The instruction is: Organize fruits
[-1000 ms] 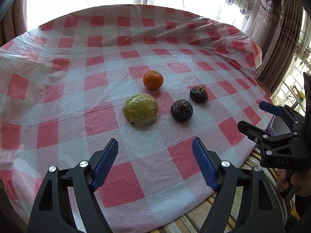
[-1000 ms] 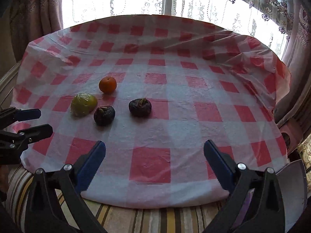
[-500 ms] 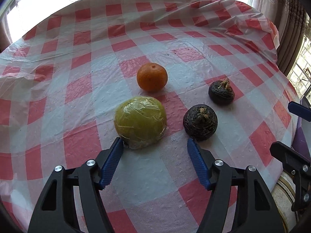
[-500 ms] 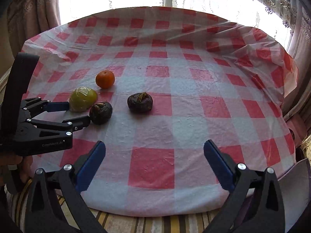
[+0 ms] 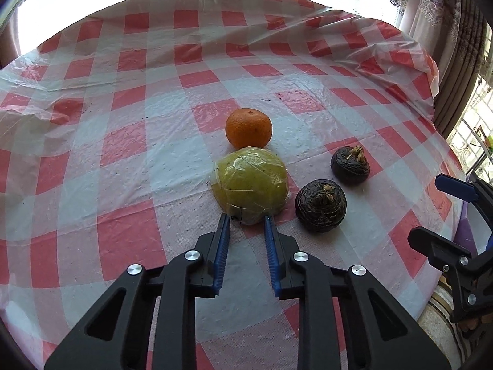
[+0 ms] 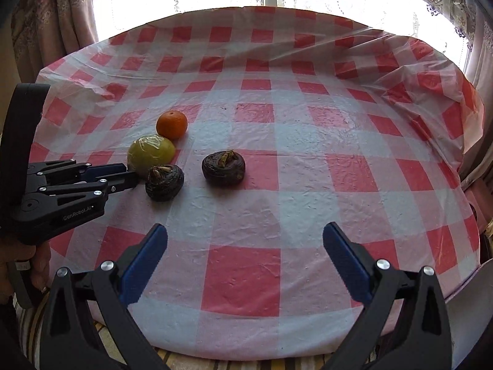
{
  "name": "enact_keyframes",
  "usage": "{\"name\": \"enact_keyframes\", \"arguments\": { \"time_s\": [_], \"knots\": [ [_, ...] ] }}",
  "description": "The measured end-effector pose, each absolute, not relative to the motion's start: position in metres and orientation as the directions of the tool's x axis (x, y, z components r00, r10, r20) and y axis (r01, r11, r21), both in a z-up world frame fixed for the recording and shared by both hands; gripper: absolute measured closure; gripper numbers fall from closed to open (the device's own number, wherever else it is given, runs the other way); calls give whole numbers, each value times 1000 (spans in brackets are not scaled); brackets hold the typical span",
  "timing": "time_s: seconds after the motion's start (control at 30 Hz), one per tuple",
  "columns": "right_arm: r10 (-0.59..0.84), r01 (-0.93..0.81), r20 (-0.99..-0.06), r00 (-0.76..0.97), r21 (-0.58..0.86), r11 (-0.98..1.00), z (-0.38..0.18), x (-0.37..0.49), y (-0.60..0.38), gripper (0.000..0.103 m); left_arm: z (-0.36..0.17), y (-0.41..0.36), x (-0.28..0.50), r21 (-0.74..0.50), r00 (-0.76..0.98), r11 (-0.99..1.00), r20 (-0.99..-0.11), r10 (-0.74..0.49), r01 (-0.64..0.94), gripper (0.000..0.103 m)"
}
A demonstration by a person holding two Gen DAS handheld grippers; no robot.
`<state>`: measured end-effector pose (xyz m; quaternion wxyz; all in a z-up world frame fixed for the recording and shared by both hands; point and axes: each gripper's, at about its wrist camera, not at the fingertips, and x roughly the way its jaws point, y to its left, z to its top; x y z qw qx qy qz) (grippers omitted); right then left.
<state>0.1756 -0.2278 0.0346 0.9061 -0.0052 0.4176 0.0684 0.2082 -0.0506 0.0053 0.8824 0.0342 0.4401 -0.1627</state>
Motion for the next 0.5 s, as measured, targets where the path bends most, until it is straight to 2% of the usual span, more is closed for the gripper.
{"name": "enact_keyframes", "arguments": {
  "time_s": [0.17,0.2,0.27,0.37,0.5],
  "knots": [
    [126,-139,-760,638,48,989,29,201,-222,2,5,-39,208,-127,561,945,-778,-283,300,73],
    [127,-138,-760,638,49,989,28,208,-221,2,5,-37,208,-118,569,948,-775,-273,294,61],
    [132,-140,-767,628,55,989,23,220,-219,2,7,-33,206,-108,590,953,-763,-262,284,46],
    [135,-138,-776,616,62,989,16,234,-219,3,10,-31,206,-101,602,953,-755,-260,285,45],
    [139,-147,-788,599,62,987,9,248,-217,11,11,-48,209,-48,599,937,-758,-259,345,45]
  ]
}}
